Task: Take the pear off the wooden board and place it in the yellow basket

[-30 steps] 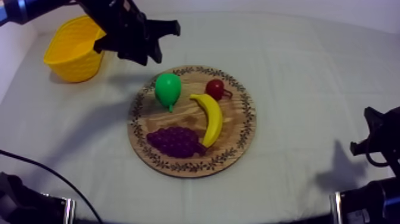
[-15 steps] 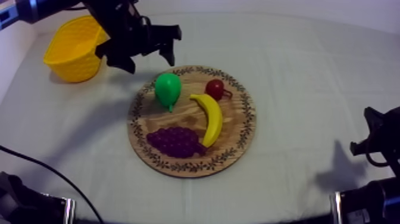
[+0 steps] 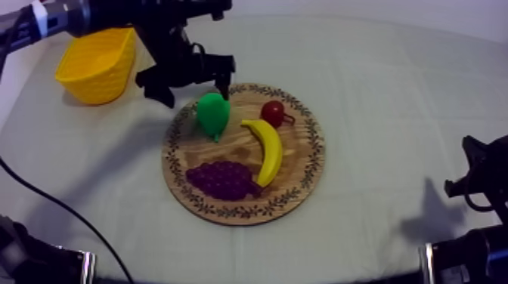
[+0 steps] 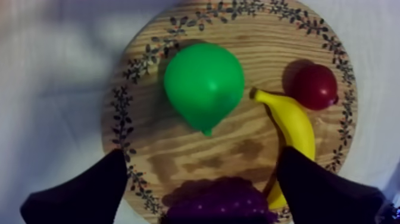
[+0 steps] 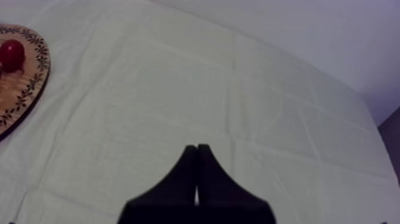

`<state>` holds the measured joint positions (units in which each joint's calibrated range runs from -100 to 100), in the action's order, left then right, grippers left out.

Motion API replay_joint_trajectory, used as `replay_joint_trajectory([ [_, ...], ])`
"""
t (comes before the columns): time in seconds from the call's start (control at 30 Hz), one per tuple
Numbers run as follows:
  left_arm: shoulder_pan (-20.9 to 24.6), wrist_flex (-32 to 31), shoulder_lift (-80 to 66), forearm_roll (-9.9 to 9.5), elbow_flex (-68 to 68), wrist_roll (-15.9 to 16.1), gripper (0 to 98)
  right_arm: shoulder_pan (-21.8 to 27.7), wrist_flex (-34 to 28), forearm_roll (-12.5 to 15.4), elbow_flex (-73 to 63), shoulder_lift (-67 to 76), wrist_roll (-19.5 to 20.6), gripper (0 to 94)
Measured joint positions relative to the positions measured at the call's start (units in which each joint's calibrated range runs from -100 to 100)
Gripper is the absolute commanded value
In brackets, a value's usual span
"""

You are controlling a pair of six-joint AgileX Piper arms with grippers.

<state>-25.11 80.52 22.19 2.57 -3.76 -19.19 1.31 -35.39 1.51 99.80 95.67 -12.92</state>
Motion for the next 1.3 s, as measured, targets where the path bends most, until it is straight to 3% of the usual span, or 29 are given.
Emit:
replay_joint_trajectory([
  [0.27, 0.1, -3.8, 8.2, 1.07, 2.3, 1.6, 95.5, 0.0, 0.0, 0.0, 0.0, 0.0, 0.0, 0.4],
  [0.73, 0.5, -4.6, 17.2, 2.21, 8.6, 3.5, 93.7, 0.0, 0.0, 0.0, 0.0, 0.0, 0.0, 0.4],
  [0.83, 0.6, -4.5, 18.2, 2.26, 9.2, 3.9, 87.7, 0.0, 0.0, 0.0, 0.0, 0.0, 0.0, 0.4],
  [1.07, 0.6, -4.1, 19.4, 2.54, 9.5, 4.3, 59.1, 0.0, 0.0, 0.0, 0.0, 0.0, 0.0, 0.4],
  [1.3, 0.3, -3.5, 19.7, 2.53, 10.1, 4.8, 51.8, 0.0, 0.0, 0.0, 0.0, 0.0, 0.0, 0.4],
])
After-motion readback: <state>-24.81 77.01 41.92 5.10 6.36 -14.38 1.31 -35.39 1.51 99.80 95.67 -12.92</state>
